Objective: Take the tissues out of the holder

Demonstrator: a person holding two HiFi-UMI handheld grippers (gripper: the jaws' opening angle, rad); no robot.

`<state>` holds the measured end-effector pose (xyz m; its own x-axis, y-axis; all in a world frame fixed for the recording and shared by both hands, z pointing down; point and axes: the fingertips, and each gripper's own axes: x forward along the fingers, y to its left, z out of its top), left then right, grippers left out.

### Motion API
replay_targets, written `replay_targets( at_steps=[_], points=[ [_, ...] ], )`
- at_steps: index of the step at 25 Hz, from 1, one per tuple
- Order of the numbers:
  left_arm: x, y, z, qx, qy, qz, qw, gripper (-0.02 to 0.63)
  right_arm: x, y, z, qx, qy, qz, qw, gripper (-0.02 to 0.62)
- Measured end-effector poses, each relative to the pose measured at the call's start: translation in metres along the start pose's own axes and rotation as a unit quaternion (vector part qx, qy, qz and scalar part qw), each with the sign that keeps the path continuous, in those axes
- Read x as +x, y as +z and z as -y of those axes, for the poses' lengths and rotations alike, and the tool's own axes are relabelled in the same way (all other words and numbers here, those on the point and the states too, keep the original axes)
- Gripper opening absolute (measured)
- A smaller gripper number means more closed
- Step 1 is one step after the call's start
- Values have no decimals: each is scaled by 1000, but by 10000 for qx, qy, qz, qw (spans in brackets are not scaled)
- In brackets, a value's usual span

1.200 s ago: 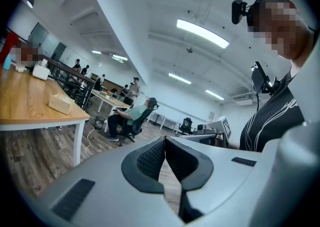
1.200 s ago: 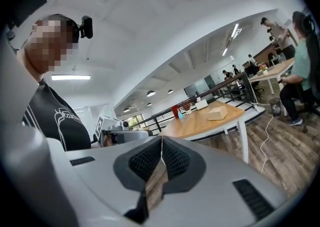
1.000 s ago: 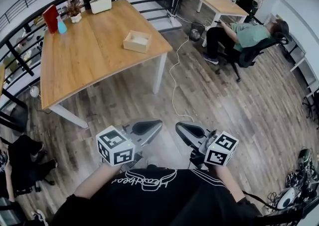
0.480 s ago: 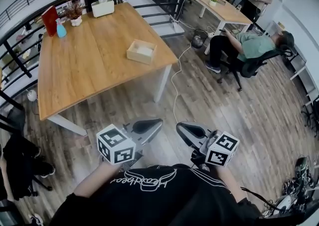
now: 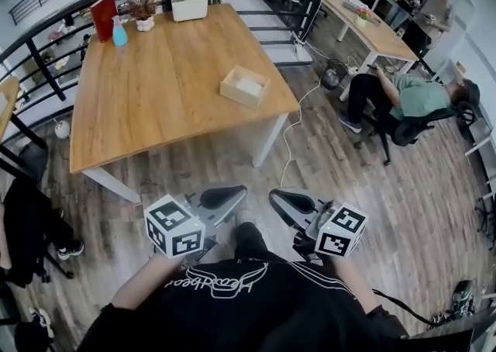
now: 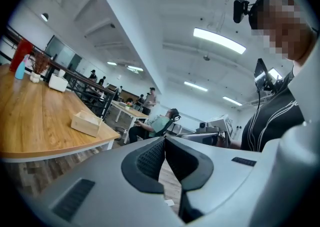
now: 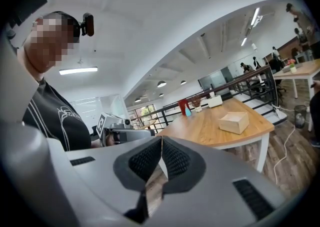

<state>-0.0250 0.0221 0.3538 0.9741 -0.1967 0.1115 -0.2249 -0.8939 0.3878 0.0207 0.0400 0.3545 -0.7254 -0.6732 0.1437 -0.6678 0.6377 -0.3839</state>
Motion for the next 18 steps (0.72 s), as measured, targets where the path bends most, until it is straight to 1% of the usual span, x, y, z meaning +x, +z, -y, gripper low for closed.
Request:
replay_targets(
  at_steps=[5,10,14,18],
  points=[
    [9,7,-30,-74,361,21,9993,14,25,9,28,54,368,-57,9993,17],
    [32,15,-72,-160,636,-48,9978,14,52,15,69,183,650,-160,9976,17],
    [67,31,-108,-230,746,-61,9969,14,64,32,116,252,732,-184,9968,17],
    [104,50,-143,-196,787,-114,9966,14,76,54,167,283,746,-161,9967,17]
  ],
)
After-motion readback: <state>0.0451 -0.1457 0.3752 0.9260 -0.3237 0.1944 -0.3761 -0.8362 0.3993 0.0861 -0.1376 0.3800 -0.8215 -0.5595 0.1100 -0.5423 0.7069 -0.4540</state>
